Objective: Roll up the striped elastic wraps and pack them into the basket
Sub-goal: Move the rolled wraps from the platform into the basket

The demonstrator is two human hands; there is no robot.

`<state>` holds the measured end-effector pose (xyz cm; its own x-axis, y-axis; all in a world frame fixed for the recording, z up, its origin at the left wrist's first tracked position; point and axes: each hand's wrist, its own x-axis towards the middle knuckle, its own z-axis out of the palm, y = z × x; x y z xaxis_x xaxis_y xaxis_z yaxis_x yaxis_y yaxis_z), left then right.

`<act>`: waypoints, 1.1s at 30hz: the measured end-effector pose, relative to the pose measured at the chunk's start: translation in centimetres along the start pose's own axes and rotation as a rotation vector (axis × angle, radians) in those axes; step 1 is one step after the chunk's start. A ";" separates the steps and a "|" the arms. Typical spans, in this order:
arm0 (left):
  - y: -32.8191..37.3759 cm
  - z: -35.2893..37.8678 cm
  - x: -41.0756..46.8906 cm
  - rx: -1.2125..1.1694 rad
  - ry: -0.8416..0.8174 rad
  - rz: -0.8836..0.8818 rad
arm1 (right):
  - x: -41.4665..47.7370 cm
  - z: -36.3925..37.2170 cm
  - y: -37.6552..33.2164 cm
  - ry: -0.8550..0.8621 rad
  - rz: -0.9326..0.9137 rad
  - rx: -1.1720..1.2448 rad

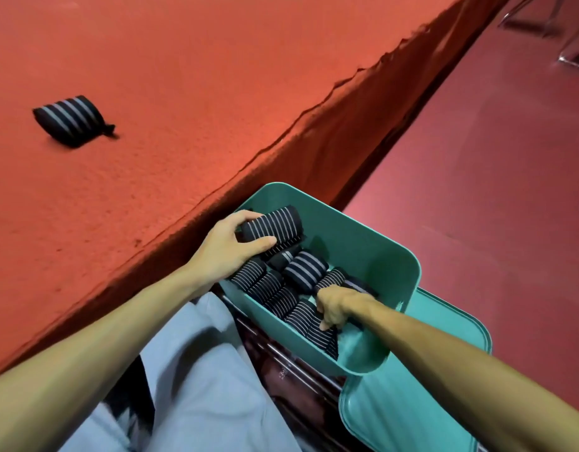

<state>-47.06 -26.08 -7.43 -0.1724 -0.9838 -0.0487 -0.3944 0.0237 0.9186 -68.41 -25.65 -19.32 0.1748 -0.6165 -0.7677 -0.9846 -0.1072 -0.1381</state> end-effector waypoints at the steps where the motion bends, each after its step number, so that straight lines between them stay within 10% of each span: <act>1: -0.2 0.0 0.0 -0.014 0.009 -0.003 | 0.1 0.1 0.0 0.003 0.003 -0.033; 9: -0.1 0.3 -0.8 -0.082 0.030 -0.015 | -2.9 -2.3 -1.1 0.164 -0.078 -0.244; 14: 0.1 0.1 -1.2 -0.087 0.067 -0.032 | -5.7 -7.7 -0.3 0.507 -0.267 0.551; 18: 0.6 0.9 -1.6 -0.082 0.064 -0.035 | -8.1 -10.6 -1.3 0.359 -0.578 1.181; 25: 0.4 1.3 -1.7 -0.004 -0.012 -0.030 | -8.8 -9.8 -0.3 0.361 -0.650 1.059; 33: -0.7 2.6 -1.3 0.347 -0.456 0.004 | -8.6 -7.6 2.7 0.203 -0.464 0.748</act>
<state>-48.93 -24.34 -9.04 -0.5164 -0.8091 -0.2805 -0.6529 0.1600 0.7404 -72.63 -26.54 -8.32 0.4800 -0.7713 -0.4181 -0.5436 0.1126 -0.8318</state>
